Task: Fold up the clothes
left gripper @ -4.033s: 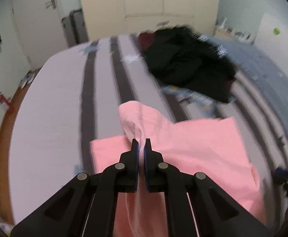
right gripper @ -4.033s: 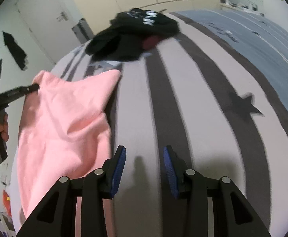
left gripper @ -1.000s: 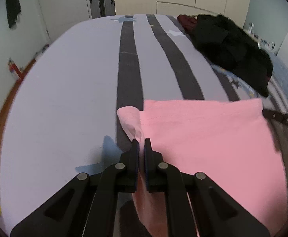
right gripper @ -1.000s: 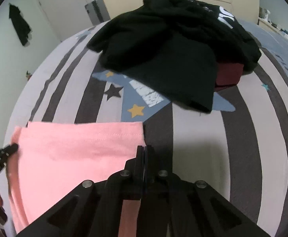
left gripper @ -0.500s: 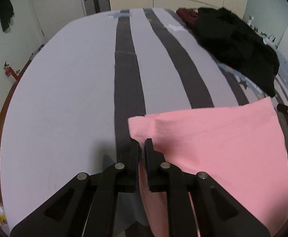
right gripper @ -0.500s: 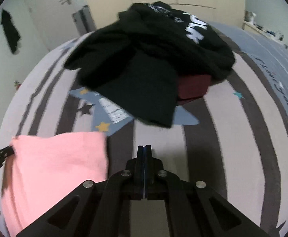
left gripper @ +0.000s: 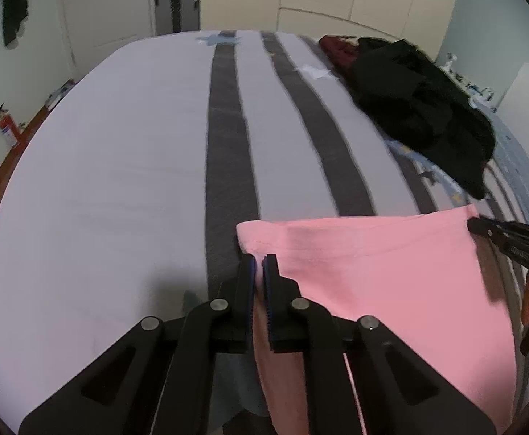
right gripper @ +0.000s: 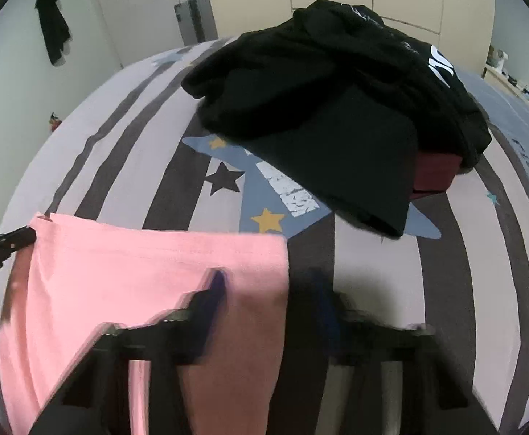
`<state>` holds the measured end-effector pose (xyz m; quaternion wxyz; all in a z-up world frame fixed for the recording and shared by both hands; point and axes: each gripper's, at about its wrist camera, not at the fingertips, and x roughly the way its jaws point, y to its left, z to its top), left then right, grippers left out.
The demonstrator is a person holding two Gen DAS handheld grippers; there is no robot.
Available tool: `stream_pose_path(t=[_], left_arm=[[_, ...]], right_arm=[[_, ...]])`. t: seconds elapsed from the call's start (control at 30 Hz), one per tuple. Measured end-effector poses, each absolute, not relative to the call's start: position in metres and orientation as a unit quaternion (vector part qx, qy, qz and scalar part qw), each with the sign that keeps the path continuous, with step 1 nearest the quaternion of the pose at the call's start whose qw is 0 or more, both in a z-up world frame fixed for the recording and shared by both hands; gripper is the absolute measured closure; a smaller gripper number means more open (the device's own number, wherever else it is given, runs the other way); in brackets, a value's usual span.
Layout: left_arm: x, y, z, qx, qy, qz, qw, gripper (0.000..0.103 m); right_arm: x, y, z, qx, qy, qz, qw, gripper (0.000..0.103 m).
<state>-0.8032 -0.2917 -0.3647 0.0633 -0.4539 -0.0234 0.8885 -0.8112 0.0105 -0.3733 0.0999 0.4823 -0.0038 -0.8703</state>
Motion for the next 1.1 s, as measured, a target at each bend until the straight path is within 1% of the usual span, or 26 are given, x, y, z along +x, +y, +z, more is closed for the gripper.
stream_pose_path(t=[0.07,0.13,0.3,0.33,0.4,0.47,0.53,0.6,0.67,0.7,0.8,0.9,0.93,0.97,1.07,1.1], left_arm=[[-0.800,-0.285,-0.348,-0.421,-0.020,0.903,0.081,0.101],[-0.801,-0.283,-0.341,-0.406,-0.019,0.910,0.079,0.102],[-0.813,-0.284,-0.378,-0.470,0.032,0.881,0.047,0.101],[-0.814,-0.289,-0.381,-0.475,0.030,0.879,0.039,0.098],[-0.816,-0.300,-0.381,-0.473,0.008,0.881,0.024,0.098],[-0.814,-0.319,-0.366,-0.448,-0.041,0.893,0.004,0.098],[-0.812,-0.335,-0.352,-0.426,-0.065,0.902,-0.013,0.098],[-0.804,-0.339,-0.342,-0.423,-0.051,0.905,-0.003,0.098],[-0.785,-0.335,-0.333,-0.423,-0.032,0.905,0.029,0.098],[-0.772,-0.332,-0.330,-0.426,-0.030,0.903,0.051,0.098],[-0.734,-0.328,-0.331,-0.442,-0.042,0.893,0.080,0.098],[-0.687,-0.324,-0.344,-0.468,-0.066,0.877,0.090,0.098],[-0.671,-0.323,-0.348,-0.476,-0.074,0.871,0.093,0.094],[-0.655,-0.322,-0.352,-0.484,-0.082,0.866,0.096,0.093],[-0.605,-0.322,-0.362,-0.510,-0.093,0.849,0.102,0.089],[-0.590,-0.323,-0.363,-0.515,-0.096,0.846,0.102,0.085]], right_arm=[[-0.812,0.012,-0.370,0.478,0.003,-0.874,0.088,0.102],[-0.811,0.015,-0.369,0.474,0.009,-0.877,0.078,0.102],[-0.807,0.022,-0.375,0.480,0.015,-0.875,0.066,0.102],[-0.807,0.023,-0.375,0.480,0.012,-0.875,0.062,0.102],[-0.806,0.024,-0.374,0.481,0.013,-0.874,0.061,0.102],[-0.805,0.025,-0.373,0.481,0.016,-0.874,0.060,0.102],[-0.802,0.028,-0.371,0.479,0.023,-0.876,0.057,0.102],[-0.800,0.036,-0.367,0.475,0.024,-0.879,0.035,0.101],[-0.797,0.051,-0.361,0.477,0.004,-0.879,0.021,0.101],[-0.791,0.057,-0.354,0.468,-0.007,-0.884,0.024,0.099],[-0.762,0.055,-0.330,0.441,0.001,-0.895,0.068,0.099],[-0.716,0.030,-0.312,0.421,0.005,-0.897,0.133,0.099],[-0.701,0.021,-0.311,0.423,0.004,-0.893,0.154,0.099],[-0.686,0.012,-0.310,0.425,0.002,-0.888,0.174,0.098],[-0.657,-0.014,-0.326,0.441,0.000,-0.873,0.207,0.094],[-0.651,-0.020,-0.328,0.444,0.004,-0.871,0.208,0.093]])
